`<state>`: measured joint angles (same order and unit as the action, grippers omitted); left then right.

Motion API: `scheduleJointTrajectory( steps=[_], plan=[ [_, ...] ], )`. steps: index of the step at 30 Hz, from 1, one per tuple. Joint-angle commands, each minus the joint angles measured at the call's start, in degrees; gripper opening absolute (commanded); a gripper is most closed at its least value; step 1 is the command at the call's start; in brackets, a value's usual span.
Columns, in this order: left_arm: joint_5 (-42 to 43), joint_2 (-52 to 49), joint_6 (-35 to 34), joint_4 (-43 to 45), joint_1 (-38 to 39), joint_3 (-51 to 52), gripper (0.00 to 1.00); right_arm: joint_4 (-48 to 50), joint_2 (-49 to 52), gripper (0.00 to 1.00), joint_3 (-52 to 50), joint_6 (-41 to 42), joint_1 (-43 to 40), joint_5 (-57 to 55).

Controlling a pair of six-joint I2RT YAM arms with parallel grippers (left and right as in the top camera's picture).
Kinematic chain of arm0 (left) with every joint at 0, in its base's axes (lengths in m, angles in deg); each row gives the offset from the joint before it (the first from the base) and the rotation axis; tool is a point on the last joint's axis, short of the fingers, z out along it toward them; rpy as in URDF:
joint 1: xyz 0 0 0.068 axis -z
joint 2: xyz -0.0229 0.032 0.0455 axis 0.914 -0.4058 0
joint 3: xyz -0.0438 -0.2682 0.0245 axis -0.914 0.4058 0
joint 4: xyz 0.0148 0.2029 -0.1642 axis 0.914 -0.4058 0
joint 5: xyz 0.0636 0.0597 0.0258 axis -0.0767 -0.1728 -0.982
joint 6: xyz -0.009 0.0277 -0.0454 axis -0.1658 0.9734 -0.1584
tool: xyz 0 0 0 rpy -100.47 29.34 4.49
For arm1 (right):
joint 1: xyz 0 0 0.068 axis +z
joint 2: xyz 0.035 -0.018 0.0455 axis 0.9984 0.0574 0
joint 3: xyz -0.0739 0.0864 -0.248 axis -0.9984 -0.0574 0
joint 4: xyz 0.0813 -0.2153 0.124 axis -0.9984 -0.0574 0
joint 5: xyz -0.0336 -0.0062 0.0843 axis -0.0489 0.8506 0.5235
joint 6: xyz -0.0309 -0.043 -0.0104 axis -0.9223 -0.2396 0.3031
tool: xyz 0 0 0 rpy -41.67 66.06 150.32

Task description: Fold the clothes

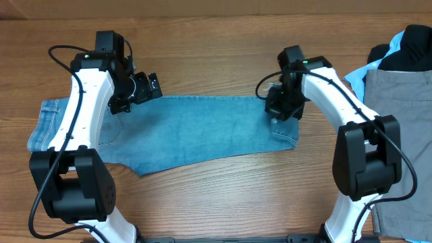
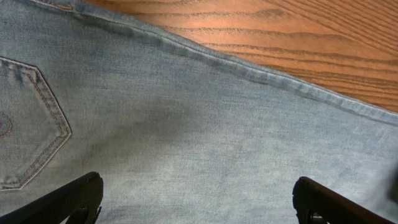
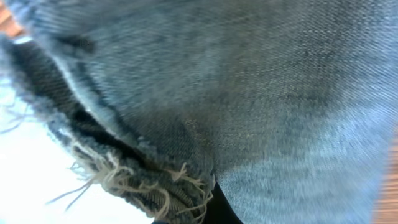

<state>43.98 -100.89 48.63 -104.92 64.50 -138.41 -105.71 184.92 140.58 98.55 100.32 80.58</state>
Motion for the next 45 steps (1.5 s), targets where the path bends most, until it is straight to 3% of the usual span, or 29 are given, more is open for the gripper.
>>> scheduleJointTrajectory(
  steps=[1,9,16,21,35,37,40,45],
  plan=[
    [-0.81,1.51,-0.15,0.22,0.48,0.24,1.00,0.42,-2.12,0.04,1.51,-1.88,2.82,4.17],
    [-0.81,1.51,-0.15,0.15,0.52,0.28,1.00,0.90,-1.88,0.04,0.63,-1.84,8.22,4.09],
    [-0.81,1.51,-0.15,-0.09,0.52,0.31,1.00,2.36,-1.33,0.04,-0.87,-1.62,8.46,4.11],
    [-0.81,1.51,-0.15,-0.09,0.52,0.31,1.00,3.28,0.04,0.10,-0.87,-1.42,8.57,4.15],
    [-0.79,1.51,-0.13,-0.26,0.52,0.33,1.00,5.05,0.26,0.10,-0.87,-1.20,9.73,8.83],
    [-0.76,1.51,-0.15,-0.26,0.52,0.35,1.00,5.07,0.26,0.13,-0.87,-1.20,10.34,8.83],
    [-0.79,1.51,-0.15,-0.44,0.52,0.33,1.00,5.09,0.26,0.25,-0.87,-1.20,10.93,8.83],
    [-0.79,1.51,-0.13,-0.72,0.52,0.35,1.00,5.38,0.26,0.31,-0.85,0.11,11.41,8.87]
  ],
)
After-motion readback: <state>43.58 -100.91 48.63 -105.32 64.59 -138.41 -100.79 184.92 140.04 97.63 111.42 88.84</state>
